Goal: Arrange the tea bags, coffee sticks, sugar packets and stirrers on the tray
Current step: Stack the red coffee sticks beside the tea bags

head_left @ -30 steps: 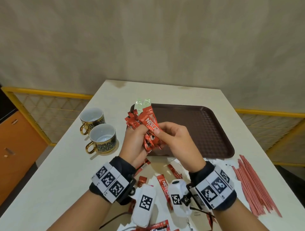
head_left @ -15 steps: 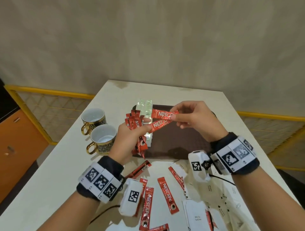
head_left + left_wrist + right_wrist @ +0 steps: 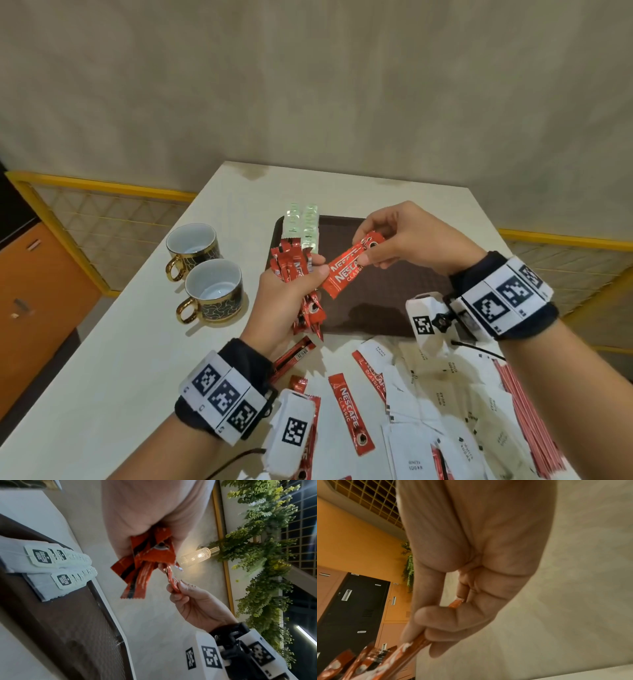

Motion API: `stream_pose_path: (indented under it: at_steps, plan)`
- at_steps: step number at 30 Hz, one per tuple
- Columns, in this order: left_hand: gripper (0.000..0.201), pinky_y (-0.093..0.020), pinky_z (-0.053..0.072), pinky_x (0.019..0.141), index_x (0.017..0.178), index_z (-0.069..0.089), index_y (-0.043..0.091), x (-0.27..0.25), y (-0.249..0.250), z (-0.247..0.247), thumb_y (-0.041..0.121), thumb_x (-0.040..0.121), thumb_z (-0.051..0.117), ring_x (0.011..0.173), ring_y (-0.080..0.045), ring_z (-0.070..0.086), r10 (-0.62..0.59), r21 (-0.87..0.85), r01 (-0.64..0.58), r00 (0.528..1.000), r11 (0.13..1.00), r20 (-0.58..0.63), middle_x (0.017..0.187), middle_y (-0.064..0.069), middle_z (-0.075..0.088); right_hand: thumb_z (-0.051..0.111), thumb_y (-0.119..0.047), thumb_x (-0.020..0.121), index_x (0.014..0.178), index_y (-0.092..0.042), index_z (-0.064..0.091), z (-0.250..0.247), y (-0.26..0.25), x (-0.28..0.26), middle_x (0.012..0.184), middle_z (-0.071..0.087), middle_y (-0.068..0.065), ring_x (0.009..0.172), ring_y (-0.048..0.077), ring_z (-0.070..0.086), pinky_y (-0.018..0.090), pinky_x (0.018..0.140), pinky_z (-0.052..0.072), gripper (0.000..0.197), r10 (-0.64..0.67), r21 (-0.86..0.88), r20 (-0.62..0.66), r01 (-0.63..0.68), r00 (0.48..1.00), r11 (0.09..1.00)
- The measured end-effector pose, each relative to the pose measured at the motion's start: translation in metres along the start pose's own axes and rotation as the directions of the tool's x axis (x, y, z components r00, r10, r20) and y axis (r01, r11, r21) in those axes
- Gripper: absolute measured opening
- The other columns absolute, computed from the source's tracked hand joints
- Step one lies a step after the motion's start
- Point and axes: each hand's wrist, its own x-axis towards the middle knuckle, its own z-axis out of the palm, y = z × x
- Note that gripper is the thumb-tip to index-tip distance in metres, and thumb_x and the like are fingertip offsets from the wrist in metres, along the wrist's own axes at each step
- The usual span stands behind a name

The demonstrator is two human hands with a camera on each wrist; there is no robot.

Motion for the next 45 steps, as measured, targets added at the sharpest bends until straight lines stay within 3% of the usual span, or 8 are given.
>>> stream_pose_path:
  at_steps: [6, 10, 23, 27, 31, 35, 40, 45]
  plan:
    - [0.031, -0.024, 0.052, 0.078, 0.109, 0.067, 0.026, -0.002, 0.001, 0.001, 0.032, 0.080, 0.074, 0.087, -0.011, 0.070, 0.025, 0.159, -0.039, 0.996, 0.987, 0.088, 0.093, 0.004, 0.073, 0.077, -0.002, 0.077, 0.086, -0.004, 0.069, -0.004, 0.000, 0.006, 0.071, 0.071, -0.002, 0.061, 0.004, 0.062, 0.017, 0.057, 0.050, 0.013, -0.018, 0.028, -0.002, 0.018, 1.000, 0.999]
    - [0.036, -0.023, 0.052, 0.075, 0.115, 0.062, 0.024, 0.003, -0.002, 0.006, 0.030, 0.082, 0.076, 0.089, -0.010, 0.070, 0.050, 0.272, -0.048, 0.999, 0.961, 0.001, 0.101, 0.001, 0.071, 0.077, -0.002, 0.077, 0.086, -0.004, 0.067, 0.002, -0.001, 0.009, 0.073, 0.071, 0.001, 0.062, 0.007, 0.062, 0.016, 0.056, 0.049, 0.013, -0.043, 0.047, 0.004, 0.043, 0.999, 0.998]
    - [0.023, -0.027, 0.051, 0.074, 0.104, 0.070, 0.016, 0.006, 0.003, 0.005, 0.025, 0.083, 0.074, 0.077, -0.010, 0.070, 0.043, 0.147, -0.036, 0.998, 0.988, -0.044, 0.088, -0.001, 0.075, 0.070, 0.000, 0.083, 0.098, 0.008, 0.067, -0.002, 0.014, 0.014, 0.081, 0.073, 0.009, 0.076, 0.013, 0.070, 0.023, 0.072, 0.059, 0.017, -0.058, 0.297, -0.113, 0.089, 0.992, 0.951]
    - [0.024, -0.039, 0.056, 0.084, 0.107, 0.070, 0.015, 0.017, 0.007, 0.002, 0.020, 0.083, 0.074, 0.087, -0.016, 0.072, 0.043, 0.122, -0.034, 0.997, 0.992, -0.069, 0.091, -0.002, 0.077, 0.069, 0.000, 0.084, 0.092, 0.003, 0.068, -0.002, 0.024, 0.017, 0.081, 0.072, 0.010, 0.078, 0.016, 0.070, 0.025, 0.074, 0.060, 0.009, -0.016, 0.338, -0.105, 0.051, 0.994, 0.940]
    - [0.035, -0.045, 0.055, 0.093, 0.114, 0.066, 0.020, 0.029, 0.006, 0.002, 0.022, 0.081, 0.077, 0.094, -0.020, 0.071, 0.022, 0.234, -0.006, 0.998, 0.972, -0.065, 0.100, -0.001, 0.075, 0.076, -0.007, 0.081, 0.091, -0.009, 0.070, -0.005, 0.030, 0.023, 0.088, 0.072, 0.009, 0.082, 0.016, 0.069, 0.031, 0.079, 0.058, 0.012, -0.050, -0.014, -0.141, 0.049, 0.989, 0.999]
    - [0.042, -0.040, 0.056, 0.090, 0.119, 0.062, 0.019, 0.040, 0.005, 0.007, 0.026, 0.081, 0.077, 0.096, -0.017, 0.069, 0.043, 0.357, -0.024, 0.998, 0.934, -0.047, 0.105, -0.002, 0.071, 0.078, -0.014, 0.079, 0.102, -0.018, 0.072, 0.000, 0.023, 0.027, 0.095, 0.072, -0.004, 0.089, 0.009, 0.067, 0.023, 0.080, 0.053, 0.025, -0.155, -0.351, -0.019, 0.139, 0.988, 0.926]
    - [0.021, -0.039, 0.058, 0.083, 0.101, 0.067, 0.020, 0.059, 0.002, 0.018, 0.022, 0.082, 0.077, 0.088, -0.020, 0.070, 0.007, 0.409, 0.029, 0.996, 0.912, -0.087, 0.095, -0.004, 0.072, 0.075, -0.005, 0.079, 0.086, -0.015, 0.075, 0.002, 0.040, 0.058, 0.071, 0.067, -0.007, 0.063, 0.002, 0.060, 0.017, 0.065, 0.047, 0.012, -0.104, -0.491, -0.036, 0.073, 0.994, 0.868]
    - [0.019, -0.037, 0.060, 0.075, 0.101, 0.072, 0.023, 0.072, 0.003, 0.016, 0.017, 0.083, 0.074, 0.090, -0.020, 0.070, -0.012, 0.302, 0.074, 0.979, 0.950, -0.201, 0.095, -0.001, 0.073, 0.076, -0.003, 0.078, 0.080, -0.016, 0.072, -0.013, 0.088, 0.123, 0.080, 0.070, 0.003, 0.069, 0.012, 0.064, 0.030, 0.071, 0.055, 0.014, 0.025, -0.503, -0.217, -0.133, 0.976, 0.854]
